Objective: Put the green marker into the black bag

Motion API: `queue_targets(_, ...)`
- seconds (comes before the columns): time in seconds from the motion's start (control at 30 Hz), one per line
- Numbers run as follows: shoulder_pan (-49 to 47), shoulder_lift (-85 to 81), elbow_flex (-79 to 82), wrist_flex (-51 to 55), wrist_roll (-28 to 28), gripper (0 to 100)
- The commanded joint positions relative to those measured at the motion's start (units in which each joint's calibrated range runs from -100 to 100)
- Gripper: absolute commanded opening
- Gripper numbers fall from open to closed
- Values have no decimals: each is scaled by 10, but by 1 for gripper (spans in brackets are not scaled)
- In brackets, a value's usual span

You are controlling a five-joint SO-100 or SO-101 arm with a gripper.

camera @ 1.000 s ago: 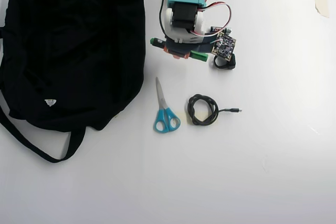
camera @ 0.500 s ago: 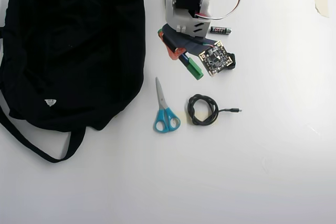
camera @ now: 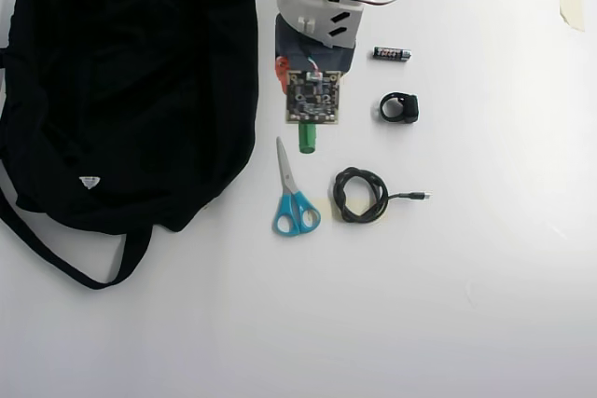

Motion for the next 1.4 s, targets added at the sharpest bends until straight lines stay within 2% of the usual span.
queue_targets(0.0, 13, -24, -56, 3, -61, 2)
queue_targets(0.2, 30, -24, -89, 2, -149, 2)
queue_targets(0.3, 43, -24, -92, 1, -174, 2)
queue_targets(0.57, 119, -11, -83, -4, -171, 2)
queue_targets(0.8, 214, -1, -82, -59, -176, 2)
queue_targets(1.07, 324, 136, -83, -160, -175, 2)
queue_targets(1.2, 410, 175, -83, -201, -170, 2)
queue_targets(1.3, 477, 190, -83, -208, -153, 2)
queue_targets(1.37, 482, 220, -83, -211, -137, 2)
